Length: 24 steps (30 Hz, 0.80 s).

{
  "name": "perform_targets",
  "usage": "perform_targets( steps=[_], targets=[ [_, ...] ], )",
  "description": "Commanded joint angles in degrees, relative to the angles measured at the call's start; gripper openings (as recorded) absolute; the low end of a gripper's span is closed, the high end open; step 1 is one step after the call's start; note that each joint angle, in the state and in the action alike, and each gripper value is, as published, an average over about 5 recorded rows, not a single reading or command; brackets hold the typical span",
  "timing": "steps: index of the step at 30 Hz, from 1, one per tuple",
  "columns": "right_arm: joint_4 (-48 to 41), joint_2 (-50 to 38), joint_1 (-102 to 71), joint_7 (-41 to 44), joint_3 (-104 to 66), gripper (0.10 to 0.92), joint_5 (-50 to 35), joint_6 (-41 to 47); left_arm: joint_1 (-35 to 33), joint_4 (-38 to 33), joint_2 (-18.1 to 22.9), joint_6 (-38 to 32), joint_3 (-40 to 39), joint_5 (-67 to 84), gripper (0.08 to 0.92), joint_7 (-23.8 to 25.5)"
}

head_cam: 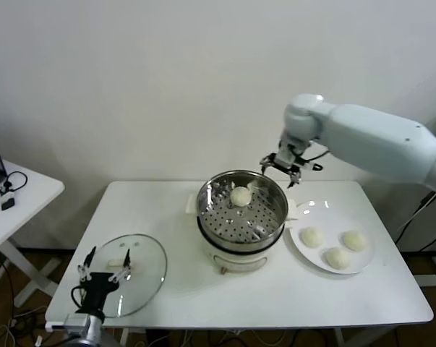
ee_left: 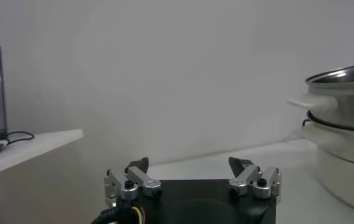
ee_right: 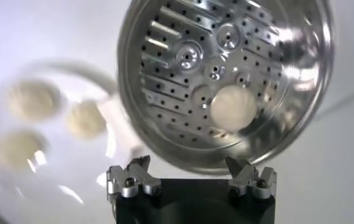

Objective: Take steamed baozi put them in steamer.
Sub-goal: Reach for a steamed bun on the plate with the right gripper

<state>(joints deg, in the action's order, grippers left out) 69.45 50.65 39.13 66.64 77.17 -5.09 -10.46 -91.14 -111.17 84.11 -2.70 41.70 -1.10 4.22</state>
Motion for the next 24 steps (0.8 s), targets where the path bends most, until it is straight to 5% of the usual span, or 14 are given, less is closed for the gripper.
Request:
perform_targets(
  steps=[1, 24],
  targets=[
    [-4.3, -13.1, -1.8, -0.7, 3.8, 0.823, -17.3, 14.3, 0.3, -0.2, -0.4, 0.3, -0.5, 0.9, 0.823, 0.2],
    [-17.3, -4.7, -33.4, -2.1, -20.2, 0.823, -1.3, 17.0, -0.2, -0.4, -0.9, 1.2, 0.5, 2.7, 0.823, -0.2]
  ],
)
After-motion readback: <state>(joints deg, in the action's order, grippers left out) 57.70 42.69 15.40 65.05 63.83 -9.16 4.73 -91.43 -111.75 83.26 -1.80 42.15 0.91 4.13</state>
